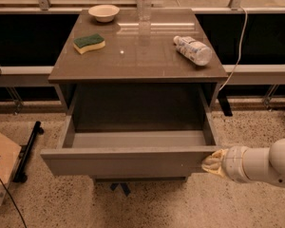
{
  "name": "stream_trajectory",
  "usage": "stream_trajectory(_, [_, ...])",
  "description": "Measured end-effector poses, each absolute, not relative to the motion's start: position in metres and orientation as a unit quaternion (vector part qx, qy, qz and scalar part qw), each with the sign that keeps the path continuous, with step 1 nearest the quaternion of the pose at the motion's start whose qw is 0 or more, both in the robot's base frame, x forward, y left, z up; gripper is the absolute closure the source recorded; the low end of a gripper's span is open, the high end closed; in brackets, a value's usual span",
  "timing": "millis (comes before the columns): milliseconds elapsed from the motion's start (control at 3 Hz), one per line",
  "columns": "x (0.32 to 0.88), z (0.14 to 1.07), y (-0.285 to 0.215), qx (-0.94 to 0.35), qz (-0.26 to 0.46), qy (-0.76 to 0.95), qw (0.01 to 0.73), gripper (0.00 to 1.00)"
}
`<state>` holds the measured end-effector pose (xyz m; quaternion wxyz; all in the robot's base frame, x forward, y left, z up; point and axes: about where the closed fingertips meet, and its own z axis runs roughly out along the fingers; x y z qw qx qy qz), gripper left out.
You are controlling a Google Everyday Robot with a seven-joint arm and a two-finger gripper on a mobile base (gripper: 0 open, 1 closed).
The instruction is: Close top drawer
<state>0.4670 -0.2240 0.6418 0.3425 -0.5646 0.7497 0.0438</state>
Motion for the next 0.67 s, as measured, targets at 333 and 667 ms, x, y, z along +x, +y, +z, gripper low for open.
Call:
stream_trajectory(333, [0.473, 0.643, -0.223, -0.565, 0.043, 0.748, 0.347, 1.00])
stream_trajectory(667, [0.502, 0.648, -0.220, -0.565, 0.037, 0.736, 0.371, 1.00])
